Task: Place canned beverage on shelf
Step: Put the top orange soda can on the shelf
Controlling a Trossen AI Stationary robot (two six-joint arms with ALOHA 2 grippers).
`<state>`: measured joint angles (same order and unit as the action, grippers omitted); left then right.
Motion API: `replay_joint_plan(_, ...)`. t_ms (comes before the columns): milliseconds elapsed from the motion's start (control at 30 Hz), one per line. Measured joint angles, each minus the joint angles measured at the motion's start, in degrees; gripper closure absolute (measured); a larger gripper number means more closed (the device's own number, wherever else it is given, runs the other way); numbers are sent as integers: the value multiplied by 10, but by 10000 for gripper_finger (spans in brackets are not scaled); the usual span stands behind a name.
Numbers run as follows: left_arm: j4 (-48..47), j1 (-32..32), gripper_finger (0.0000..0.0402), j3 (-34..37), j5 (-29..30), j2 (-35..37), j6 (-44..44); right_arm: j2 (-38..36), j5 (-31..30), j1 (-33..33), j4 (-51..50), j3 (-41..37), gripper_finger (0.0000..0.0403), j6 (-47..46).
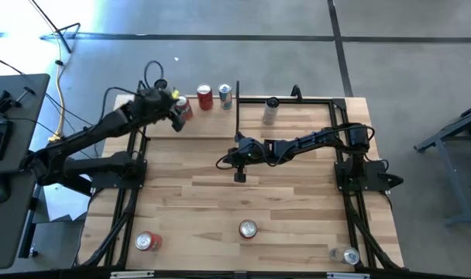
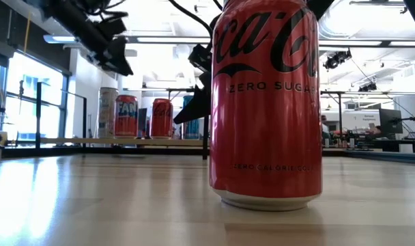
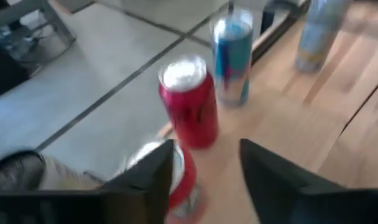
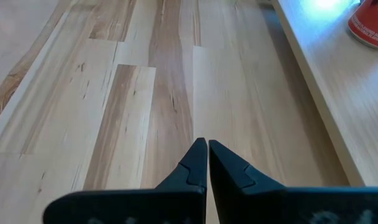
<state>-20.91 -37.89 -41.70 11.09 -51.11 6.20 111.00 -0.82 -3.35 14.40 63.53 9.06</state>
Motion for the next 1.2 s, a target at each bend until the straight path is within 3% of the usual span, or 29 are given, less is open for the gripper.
replay_joint_plan(200,-1,59,385,62,106,8,-44,0,0,0,-4,0,403,-1)
replay_joint_plan(333,-17,73,385,95,197,10,-104,0,0,0,-5,0,403,-2)
replay_joint_plan(400,-15,69,390,115,211,10,-128,0,0,0,-5,0,403,-1)
replay_joint_plan(533,41,52,399,160,211,10,-142,0,0,0,-5,0,403,-2)
replay_joint_plan(733,180,4,401,204,200,8,-66,0,0,4,-6,0,403,-1)
replay_joint_plan(900,284,-37,401,224,120,8,-27,0,0,5,-5,0,403,-1)
replay_joint_plan(1200,344,-108,401,231,86,7,16,0,0,5,-6,0,403,0)
